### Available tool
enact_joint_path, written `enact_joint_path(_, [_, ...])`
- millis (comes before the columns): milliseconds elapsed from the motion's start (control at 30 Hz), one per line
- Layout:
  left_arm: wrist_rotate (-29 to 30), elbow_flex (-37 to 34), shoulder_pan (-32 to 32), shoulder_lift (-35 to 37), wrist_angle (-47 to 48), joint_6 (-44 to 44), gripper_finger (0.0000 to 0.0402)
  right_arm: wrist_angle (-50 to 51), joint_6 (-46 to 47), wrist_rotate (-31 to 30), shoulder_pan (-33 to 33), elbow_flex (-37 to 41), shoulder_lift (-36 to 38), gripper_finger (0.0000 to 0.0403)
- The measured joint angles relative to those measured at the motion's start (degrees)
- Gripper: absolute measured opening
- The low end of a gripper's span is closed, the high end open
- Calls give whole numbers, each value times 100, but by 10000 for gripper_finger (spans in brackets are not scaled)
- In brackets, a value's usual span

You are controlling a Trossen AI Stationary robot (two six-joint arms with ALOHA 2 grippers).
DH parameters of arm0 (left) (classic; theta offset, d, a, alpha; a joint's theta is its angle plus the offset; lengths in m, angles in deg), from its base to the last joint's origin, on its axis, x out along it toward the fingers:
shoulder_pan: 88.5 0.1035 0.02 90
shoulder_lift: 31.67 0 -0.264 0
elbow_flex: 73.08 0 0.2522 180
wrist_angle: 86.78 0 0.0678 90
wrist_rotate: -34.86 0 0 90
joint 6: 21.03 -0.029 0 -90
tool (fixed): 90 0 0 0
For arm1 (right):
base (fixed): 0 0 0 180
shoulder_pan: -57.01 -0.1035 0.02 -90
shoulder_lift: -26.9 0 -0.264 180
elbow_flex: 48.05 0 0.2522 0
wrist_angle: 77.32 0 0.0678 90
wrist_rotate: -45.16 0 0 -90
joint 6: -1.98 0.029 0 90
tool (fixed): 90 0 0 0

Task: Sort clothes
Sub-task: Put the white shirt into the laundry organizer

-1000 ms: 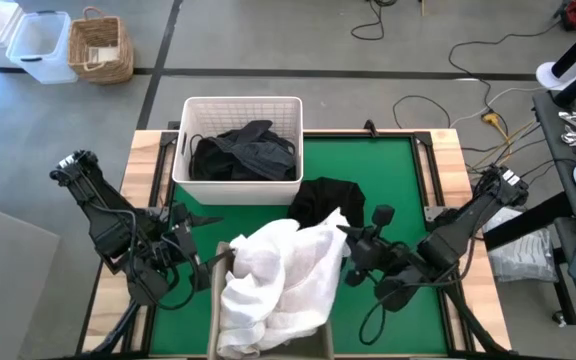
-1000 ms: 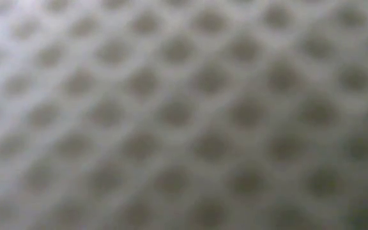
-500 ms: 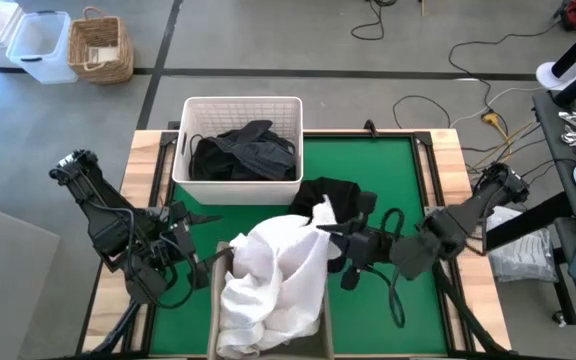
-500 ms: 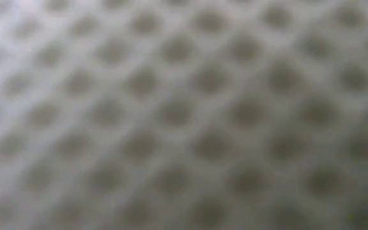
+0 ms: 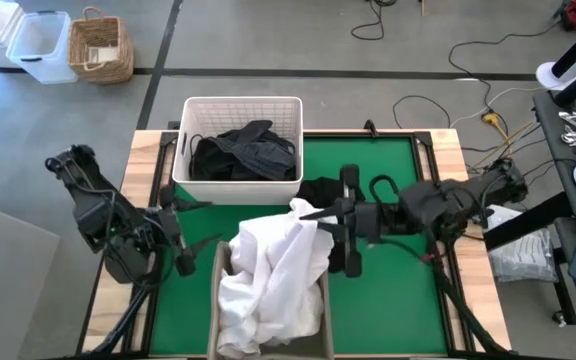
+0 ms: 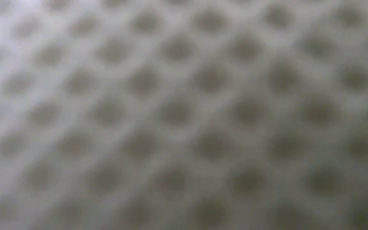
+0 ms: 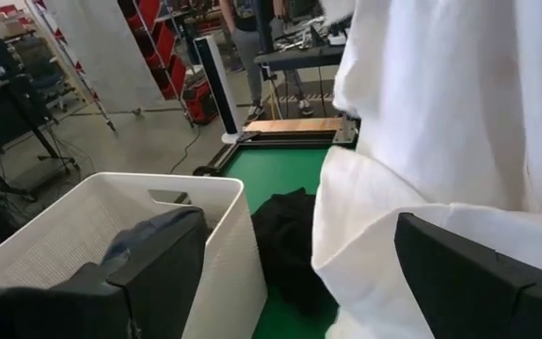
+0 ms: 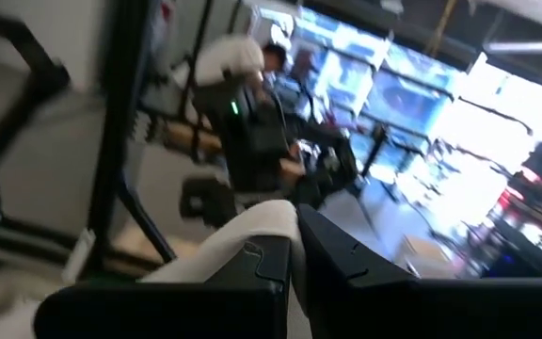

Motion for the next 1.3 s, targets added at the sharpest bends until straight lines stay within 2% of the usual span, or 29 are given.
enact_joint_path(200, [-2, 0, -2, 131, 106, 57, 320, -658, 160, 933, 365, -73, -5, 12])
enact_joint_path(433, [-4, 0, -1, 198, 112, 50, 320, -1508, 1000, 2270, 745, -73, -150, 12])
enact_joint_path(600, [-4, 0, 0, 249, 126, 49, 320, -1648, 1475, 2770, 846, -107, -268, 12])
enact_joint_path(867, [-4, 0, -2, 330, 125, 52, 320, -1758, 2533, 4156, 790, -606, -844, 12])
enact_joint_path(1067, [-6, 0, 0, 363, 133, 63, 320, -1648, 3185, 4251, 613, -1139, -1489, 12])
enact_joint_path(1300, [-11, 0, 0, 374, 151, 63, 320, -952, 3318, 4251, 392, -1560, -1985, 12])
